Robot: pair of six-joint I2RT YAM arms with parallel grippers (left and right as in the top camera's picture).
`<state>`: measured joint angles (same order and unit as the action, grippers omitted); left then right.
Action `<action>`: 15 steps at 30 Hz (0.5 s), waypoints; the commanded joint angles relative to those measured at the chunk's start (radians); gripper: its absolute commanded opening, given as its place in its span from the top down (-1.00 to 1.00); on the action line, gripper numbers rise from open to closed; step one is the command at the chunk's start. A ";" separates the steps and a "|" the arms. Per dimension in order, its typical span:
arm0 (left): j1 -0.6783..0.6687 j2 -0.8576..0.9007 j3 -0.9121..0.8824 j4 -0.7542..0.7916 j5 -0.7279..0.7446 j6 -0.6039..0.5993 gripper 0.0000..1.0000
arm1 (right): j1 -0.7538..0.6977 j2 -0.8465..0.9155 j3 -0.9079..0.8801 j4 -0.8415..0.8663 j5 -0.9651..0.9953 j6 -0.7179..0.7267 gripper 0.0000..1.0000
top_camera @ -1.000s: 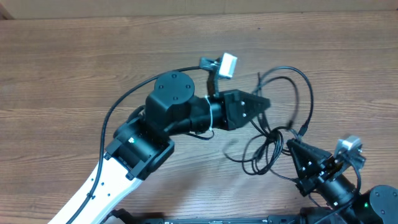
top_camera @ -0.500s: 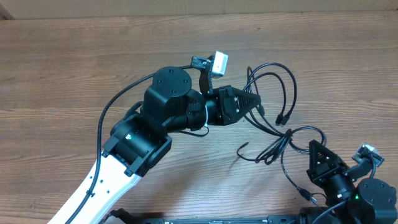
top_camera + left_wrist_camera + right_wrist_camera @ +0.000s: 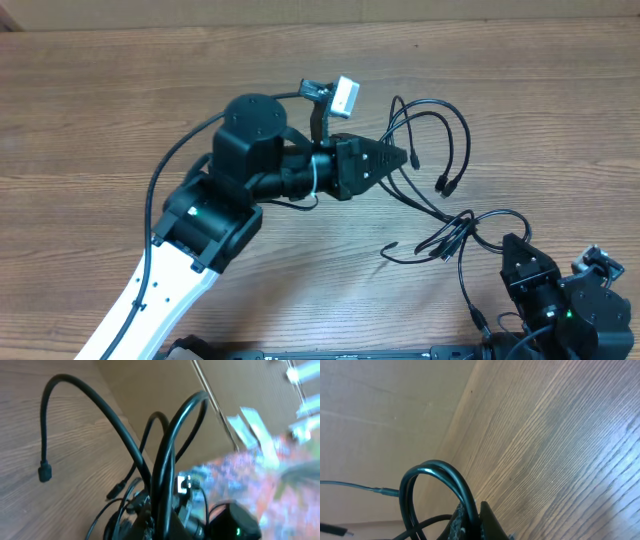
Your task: Untangle cables
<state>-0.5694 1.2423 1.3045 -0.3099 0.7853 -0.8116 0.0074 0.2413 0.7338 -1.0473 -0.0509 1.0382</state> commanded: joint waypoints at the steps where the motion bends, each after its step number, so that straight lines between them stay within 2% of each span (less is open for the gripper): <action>1: 0.051 -0.007 0.022 -0.022 0.179 0.232 0.92 | -0.002 0.003 0.012 -0.002 0.069 0.039 0.93; 5: 0.088 -0.007 0.022 -0.191 0.194 0.370 0.92 | -0.002 0.003 0.012 0.048 0.035 0.039 0.93; 9: 0.100 -0.007 0.022 -0.273 0.131 0.382 0.92 | -0.002 0.003 0.012 0.096 0.006 0.039 0.93; 10: 0.100 -0.007 0.022 -0.282 0.113 0.382 0.88 | -0.002 0.003 0.012 0.104 0.004 0.039 0.93; 12: 0.100 -0.007 0.022 -0.293 0.075 0.381 0.41 | -0.002 0.003 0.012 0.103 0.004 0.035 0.92; 14: 0.100 -0.007 0.022 -0.293 0.054 0.381 0.35 | -0.002 0.003 0.012 0.103 0.004 0.035 0.93; 15: 0.100 -0.007 0.022 -0.298 0.030 0.375 0.42 | -0.002 0.003 0.012 0.103 0.004 0.035 0.92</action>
<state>-0.4770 1.2427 1.3079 -0.6064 0.8776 -0.4595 0.0071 0.2424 0.7338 -0.9554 -0.0528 1.0691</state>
